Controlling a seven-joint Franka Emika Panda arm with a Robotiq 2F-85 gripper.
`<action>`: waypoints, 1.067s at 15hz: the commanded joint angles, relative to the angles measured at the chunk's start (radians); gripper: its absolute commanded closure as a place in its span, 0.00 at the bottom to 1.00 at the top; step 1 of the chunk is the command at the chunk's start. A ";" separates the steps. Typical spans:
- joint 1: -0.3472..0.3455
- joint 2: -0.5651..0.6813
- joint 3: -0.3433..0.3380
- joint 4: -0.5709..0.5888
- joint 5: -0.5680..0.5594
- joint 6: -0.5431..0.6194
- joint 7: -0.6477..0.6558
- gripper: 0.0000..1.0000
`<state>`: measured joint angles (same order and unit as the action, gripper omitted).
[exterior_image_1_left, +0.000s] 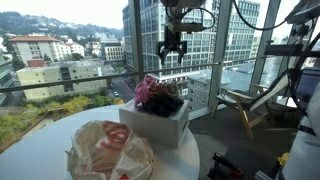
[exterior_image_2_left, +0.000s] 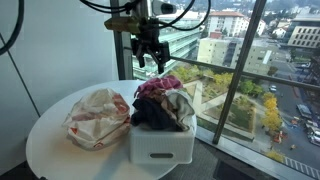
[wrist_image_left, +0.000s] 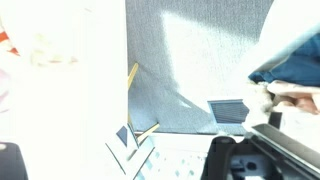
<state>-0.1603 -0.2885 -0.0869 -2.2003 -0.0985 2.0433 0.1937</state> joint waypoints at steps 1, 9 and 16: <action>0.009 0.225 -0.011 0.198 0.019 0.050 0.011 0.00; 0.056 0.462 0.002 0.389 0.062 0.059 0.006 0.00; 0.062 0.570 0.004 0.432 0.091 0.073 -0.010 0.00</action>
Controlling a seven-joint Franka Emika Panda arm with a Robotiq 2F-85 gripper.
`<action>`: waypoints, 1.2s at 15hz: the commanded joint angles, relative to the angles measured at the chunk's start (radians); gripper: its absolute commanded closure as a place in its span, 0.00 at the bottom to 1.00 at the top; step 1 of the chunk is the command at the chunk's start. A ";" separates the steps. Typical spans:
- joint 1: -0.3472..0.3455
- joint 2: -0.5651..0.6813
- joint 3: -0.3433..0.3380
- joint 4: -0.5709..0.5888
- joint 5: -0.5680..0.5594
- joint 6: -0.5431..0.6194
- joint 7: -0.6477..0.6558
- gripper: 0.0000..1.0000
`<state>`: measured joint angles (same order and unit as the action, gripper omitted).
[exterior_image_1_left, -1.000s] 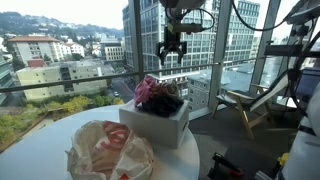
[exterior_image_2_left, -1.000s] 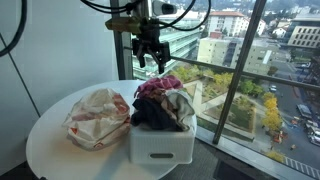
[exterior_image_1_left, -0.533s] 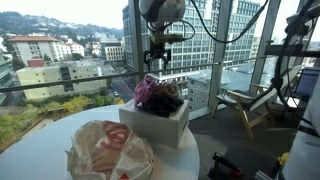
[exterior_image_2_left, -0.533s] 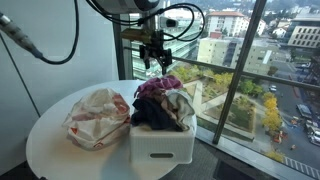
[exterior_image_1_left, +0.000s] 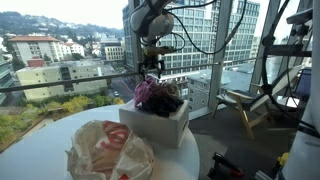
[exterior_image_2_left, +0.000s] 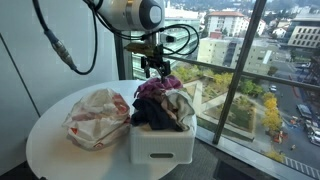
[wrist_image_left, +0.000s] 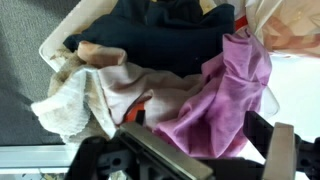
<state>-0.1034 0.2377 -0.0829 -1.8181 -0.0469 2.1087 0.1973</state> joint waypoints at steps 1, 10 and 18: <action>0.006 0.054 0.002 0.055 0.047 0.014 -0.015 0.00; 0.012 0.119 -0.013 0.087 0.028 0.052 -0.019 0.44; 0.003 0.093 -0.029 0.061 0.042 0.049 -0.014 0.95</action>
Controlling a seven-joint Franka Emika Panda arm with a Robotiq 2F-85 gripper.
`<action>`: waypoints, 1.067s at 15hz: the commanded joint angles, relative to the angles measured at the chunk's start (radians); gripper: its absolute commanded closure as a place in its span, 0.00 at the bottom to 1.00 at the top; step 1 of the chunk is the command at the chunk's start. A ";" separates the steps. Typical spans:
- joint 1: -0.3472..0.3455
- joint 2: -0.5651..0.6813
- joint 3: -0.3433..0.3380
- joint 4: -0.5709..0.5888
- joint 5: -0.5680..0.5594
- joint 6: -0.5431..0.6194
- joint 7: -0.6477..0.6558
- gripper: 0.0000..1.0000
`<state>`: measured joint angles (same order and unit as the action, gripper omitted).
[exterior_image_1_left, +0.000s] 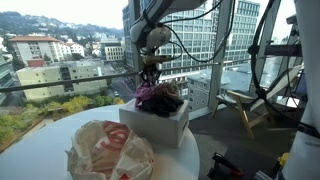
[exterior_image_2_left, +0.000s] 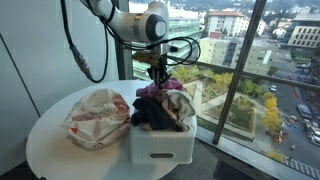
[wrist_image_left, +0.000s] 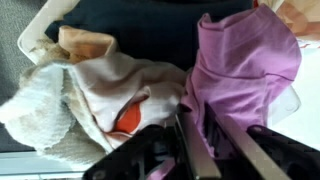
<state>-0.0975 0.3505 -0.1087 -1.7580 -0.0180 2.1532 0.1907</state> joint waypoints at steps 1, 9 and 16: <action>-0.006 -0.034 -0.001 -0.007 0.030 0.005 -0.006 0.97; 0.006 -0.252 0.004 -0.083 0.049 0.086 0.012 0.95; 0.073 -0.473 0.086 -0.180 0.109 0.026 -0.102 0.95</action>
<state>-0.0589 -0.0117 -0.0544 -1.8580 0.0372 2.1998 0.1656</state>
